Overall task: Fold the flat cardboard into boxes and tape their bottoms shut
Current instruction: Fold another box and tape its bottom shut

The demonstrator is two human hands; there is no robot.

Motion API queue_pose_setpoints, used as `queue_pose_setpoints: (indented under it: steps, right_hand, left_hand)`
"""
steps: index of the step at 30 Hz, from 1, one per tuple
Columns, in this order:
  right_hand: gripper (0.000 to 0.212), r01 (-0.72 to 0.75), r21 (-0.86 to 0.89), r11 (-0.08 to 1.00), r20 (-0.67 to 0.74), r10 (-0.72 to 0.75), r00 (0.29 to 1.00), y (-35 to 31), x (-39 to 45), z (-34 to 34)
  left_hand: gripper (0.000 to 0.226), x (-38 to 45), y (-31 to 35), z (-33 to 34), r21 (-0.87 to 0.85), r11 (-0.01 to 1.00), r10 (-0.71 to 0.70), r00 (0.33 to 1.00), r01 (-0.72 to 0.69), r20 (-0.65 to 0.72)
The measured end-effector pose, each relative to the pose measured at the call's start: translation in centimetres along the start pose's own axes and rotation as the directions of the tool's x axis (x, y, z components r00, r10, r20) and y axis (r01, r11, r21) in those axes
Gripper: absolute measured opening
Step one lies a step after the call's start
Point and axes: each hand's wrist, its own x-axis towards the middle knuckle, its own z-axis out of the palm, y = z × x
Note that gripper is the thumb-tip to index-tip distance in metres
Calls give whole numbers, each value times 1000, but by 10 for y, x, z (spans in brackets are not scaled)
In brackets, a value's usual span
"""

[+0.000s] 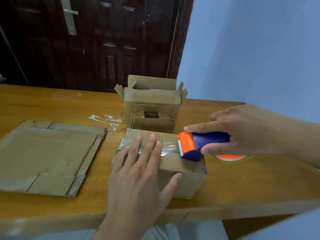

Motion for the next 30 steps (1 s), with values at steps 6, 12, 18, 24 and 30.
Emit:
queue_pose_setpoints:
  steps: [6,12,18,24,30]
  right_hand:
    - [71,-15,69,997,-58,19,998,13,-16,14]
    - [64,-16,174,985,-116,37,993,27,-35,26]
    - [59,-12,252,968,-174,57,983,27,-44,30]
    - [63,2,231,973,-176,40,984,28,-46,16]
    - [60,-4,275,961,-169,53,984,30,-49,38]
  left_hand:
    - [88,-1,-2,1,5,1000,9,1000,-9,17]
    - [87,-1,-2,0,-26,1000,5,1000,-5,-9]
    - [88,-2,-1,0,-10,1000,3,1000,-3,11]
    - [88,-2,0,-1,-22,1000,9,1000,-8,28]
    - [89,-2,-3,0,-36,999,22,998,-20,54]
